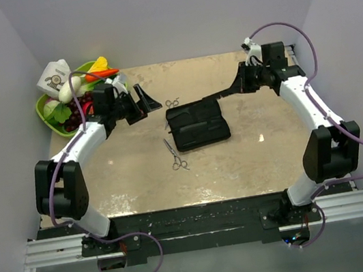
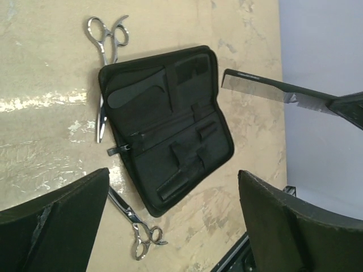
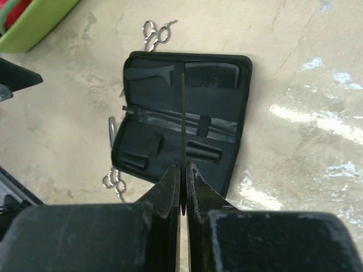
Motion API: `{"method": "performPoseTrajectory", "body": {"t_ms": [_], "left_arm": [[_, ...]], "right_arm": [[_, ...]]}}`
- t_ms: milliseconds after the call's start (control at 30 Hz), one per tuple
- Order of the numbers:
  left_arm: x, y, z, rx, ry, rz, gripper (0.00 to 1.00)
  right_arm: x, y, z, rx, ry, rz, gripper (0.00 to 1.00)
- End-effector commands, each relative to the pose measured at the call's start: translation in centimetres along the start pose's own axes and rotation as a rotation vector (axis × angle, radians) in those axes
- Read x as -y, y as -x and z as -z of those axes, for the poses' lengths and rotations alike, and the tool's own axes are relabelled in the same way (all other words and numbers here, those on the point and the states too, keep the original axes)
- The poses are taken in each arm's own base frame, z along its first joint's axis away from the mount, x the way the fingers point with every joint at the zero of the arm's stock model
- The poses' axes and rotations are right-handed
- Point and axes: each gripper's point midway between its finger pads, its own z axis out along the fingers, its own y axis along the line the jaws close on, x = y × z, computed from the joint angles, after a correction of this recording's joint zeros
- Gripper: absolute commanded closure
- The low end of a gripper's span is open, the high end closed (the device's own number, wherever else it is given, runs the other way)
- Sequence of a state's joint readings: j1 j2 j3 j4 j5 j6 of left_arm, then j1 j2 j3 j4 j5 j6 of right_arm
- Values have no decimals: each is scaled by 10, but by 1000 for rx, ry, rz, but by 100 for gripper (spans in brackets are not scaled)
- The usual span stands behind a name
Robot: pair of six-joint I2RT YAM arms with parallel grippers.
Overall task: Sort the hair-cutting tools
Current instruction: Place the comb in the hairdressing tool bag.
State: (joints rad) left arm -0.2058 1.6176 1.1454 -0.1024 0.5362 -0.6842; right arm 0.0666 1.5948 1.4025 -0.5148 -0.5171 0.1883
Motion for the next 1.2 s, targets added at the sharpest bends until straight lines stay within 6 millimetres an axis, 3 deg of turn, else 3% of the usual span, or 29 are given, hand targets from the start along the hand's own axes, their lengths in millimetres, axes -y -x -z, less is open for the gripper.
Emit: {"method": "performPoseTrajectory", "body": {"t_ms": [0, 100, 267, 433, 500, 767, 933, 1167], "left_arm": [[-14, 8, -16, 27, 58, -29, 1], [-26, 3, -29, 13, 104, -22, 1], [-34, -4, -58, -10, 142, -15, 1], [-27, -4, -80, -19, 169, -23, 1], [-34, -6, -86, -22, 215, -24, 1], [-76, 12, -55, 1, 560, -70, 1], [-94, -2, -44, -55, 647, -72, 1], [-114, -29, -58, -140, 679, -88, 2]], "right_arm": [[7, 7, 1, 1, -27, 85, 100], [7, -6, -13, -89, 38, 68, 100], [10, -9, -25, -125, 70, 79, 100], [12, -12, -25, -139, 67, 89, 100], [11, -11, -24, -135, 72, 92, 100], [17, -9, -20, -115, 21, 101, 100], [20, -10, -25, -113, 31, 100, 100], [20, -11, -27, -95, 77, 87, 100]]}}
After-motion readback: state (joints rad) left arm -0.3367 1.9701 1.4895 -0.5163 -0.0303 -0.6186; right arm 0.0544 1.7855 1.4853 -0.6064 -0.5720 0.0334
